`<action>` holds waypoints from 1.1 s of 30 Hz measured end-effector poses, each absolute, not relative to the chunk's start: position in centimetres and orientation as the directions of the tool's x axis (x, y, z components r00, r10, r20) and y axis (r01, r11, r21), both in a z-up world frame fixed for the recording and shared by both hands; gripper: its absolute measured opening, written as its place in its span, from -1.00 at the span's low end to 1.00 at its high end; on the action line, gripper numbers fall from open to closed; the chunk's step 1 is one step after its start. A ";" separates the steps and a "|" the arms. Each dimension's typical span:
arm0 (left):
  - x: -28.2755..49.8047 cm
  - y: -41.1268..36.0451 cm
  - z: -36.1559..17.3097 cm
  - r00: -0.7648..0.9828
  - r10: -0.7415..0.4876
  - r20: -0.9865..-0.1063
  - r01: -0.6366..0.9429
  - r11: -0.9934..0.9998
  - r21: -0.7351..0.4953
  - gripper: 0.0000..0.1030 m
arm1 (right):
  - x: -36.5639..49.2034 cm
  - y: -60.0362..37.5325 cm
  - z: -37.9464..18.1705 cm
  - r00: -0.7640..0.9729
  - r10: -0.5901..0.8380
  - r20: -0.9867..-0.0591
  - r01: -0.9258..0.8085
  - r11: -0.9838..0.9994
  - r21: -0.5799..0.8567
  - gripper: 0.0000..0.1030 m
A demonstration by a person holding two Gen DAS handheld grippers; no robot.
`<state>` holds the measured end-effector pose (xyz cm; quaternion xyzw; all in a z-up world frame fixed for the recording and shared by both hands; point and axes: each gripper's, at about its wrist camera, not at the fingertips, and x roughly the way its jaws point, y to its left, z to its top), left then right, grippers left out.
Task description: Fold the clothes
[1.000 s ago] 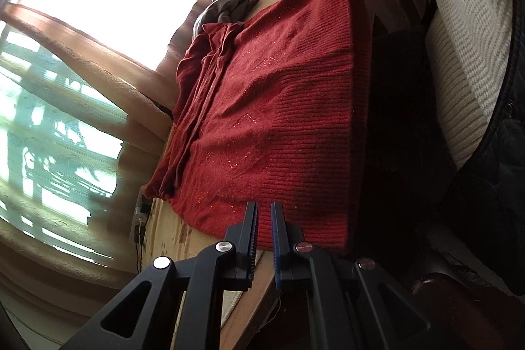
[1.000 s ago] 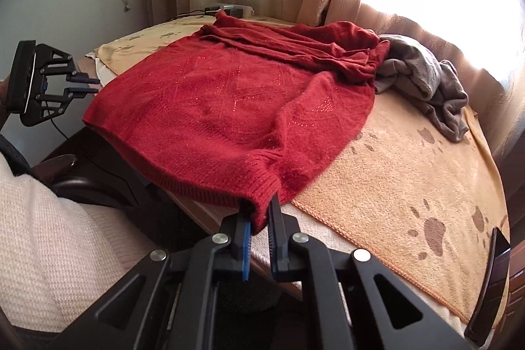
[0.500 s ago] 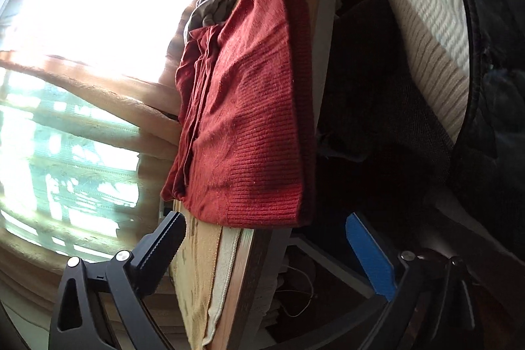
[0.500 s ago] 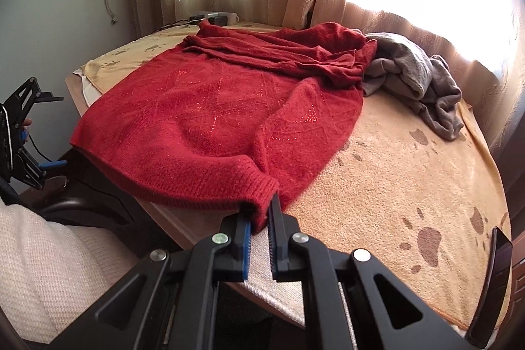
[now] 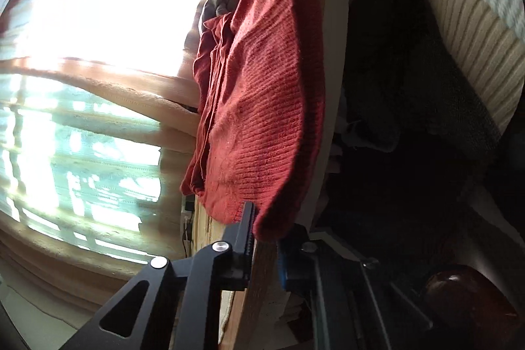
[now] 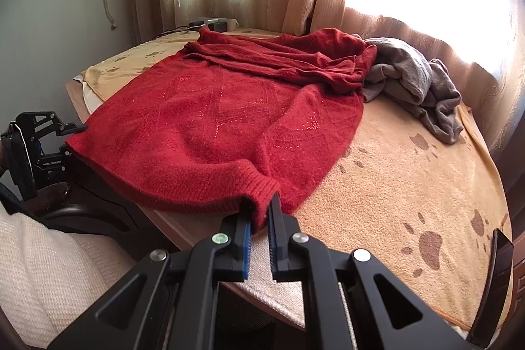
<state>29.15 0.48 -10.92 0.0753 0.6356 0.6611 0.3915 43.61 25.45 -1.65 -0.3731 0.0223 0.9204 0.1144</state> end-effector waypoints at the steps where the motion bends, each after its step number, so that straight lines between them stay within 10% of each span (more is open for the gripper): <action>1: 29.3 0.3 -10.0 -0.667 0.624 -0.407 -0.450 0.099 0.888 -0.83 | 43.6 25.4 -1.6 -0.698 0.196 -0.689 -0.229 -0.972 -0.045 -0.81; 16: 25.9 2.5 1.3 -0.497 0.767 -0.406 -0.798 -0.220 0.560 -0.85 | 42.3 26.5 2.4 -0.780 0.263 -0.569 -0.264 -0.961 -0.081 -0.81; 26: 17.5 5.1 3.7 -0.308 0.827 -0.471 -0.950 -0.295 0.103 -0.86 | 39.0 30.4 3.5 -0.788 0.268 -0.554 -0.299 -0.954 -0.035 -0.81; 33: 15.5 6.2 4.7 -0.316 0.824 -0.471 -0.944 -0.323 0.068 -0.88 | 37.8 31.6 4.4 -0.794 0.284 -0.537 -0.309 -0.950 -0.045 -0.81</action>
